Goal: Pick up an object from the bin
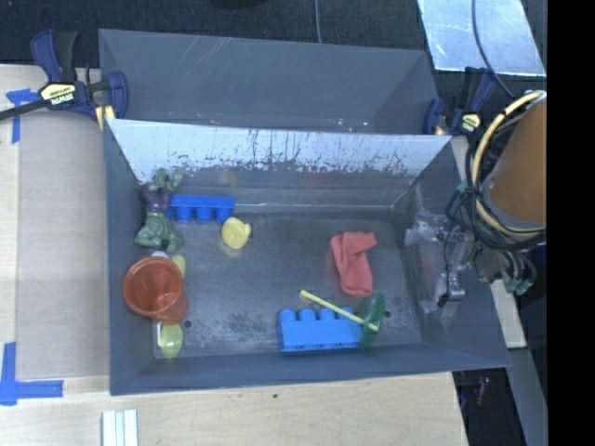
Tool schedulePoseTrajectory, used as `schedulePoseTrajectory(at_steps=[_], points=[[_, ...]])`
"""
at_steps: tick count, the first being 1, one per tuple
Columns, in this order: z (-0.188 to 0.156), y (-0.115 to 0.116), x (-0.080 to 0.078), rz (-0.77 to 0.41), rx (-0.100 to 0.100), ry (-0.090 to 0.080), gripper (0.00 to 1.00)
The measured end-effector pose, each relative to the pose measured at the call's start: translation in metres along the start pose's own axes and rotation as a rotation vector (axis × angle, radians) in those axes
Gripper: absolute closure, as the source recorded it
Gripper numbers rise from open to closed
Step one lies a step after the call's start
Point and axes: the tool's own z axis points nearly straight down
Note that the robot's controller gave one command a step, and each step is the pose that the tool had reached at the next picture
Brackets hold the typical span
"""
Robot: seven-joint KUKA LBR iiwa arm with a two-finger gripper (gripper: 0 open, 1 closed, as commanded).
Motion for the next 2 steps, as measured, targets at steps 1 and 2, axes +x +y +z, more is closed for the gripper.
schedulePoseTrajectory(at_steps=[1,2], points=[[0.097,0.042,-0.002,-0.104,0.001,-0.005,0.0],[0.087,0.075,0.002,-0.127,0.004,-0.013,0.0]])
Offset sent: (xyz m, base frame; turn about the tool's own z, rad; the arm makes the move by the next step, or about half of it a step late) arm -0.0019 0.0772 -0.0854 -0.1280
